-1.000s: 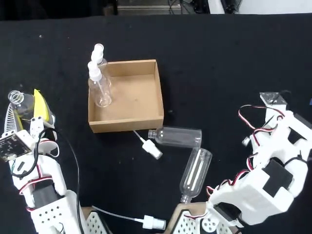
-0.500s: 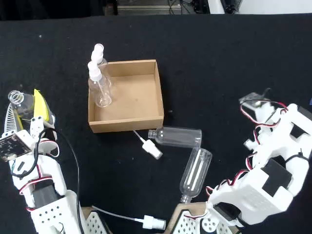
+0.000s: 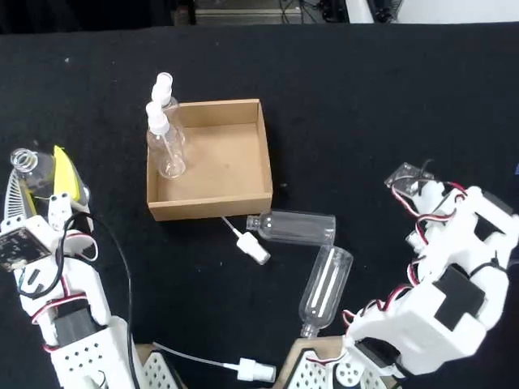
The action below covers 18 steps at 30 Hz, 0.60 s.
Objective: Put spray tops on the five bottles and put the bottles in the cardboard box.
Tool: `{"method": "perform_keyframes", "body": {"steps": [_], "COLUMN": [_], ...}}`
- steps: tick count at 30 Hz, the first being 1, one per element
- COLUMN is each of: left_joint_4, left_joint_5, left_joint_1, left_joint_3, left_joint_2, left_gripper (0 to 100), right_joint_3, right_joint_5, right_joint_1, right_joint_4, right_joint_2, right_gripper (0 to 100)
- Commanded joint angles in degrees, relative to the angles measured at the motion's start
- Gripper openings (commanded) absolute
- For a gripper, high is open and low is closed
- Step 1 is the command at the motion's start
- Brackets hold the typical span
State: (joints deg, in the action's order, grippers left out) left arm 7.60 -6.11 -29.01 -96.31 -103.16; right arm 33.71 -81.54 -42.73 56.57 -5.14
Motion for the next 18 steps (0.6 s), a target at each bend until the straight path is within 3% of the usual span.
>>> {"method": "perform_keyframes", "body": {"steps": [1, 9, 18], "left_joint_4": [-2.73, -2.73, -2.55], "left_joint_5": [-0.79, -0.35, -0.26], "left_joint_1": [0.84, 1.63, 2.15], "left_joint_3": [-1.1, -1.1, -1.1], "left_joint_2": [-1.32, -1.32, -1.32], "left_gripper": [3, 3, 3], "right_joint_3": [0.04, 0.04, -12.26], "right_joint_5": [9.67, 35.78, 59.08], "right_joint_1": [0.88, 4.75, 23.21], "right_joint_4": [-0.44, 10.73, 25.49], "right_joint_2": [8.92, 34.33, 51.74], "right_gripper": [1.1, 1.1, 1.1]}}
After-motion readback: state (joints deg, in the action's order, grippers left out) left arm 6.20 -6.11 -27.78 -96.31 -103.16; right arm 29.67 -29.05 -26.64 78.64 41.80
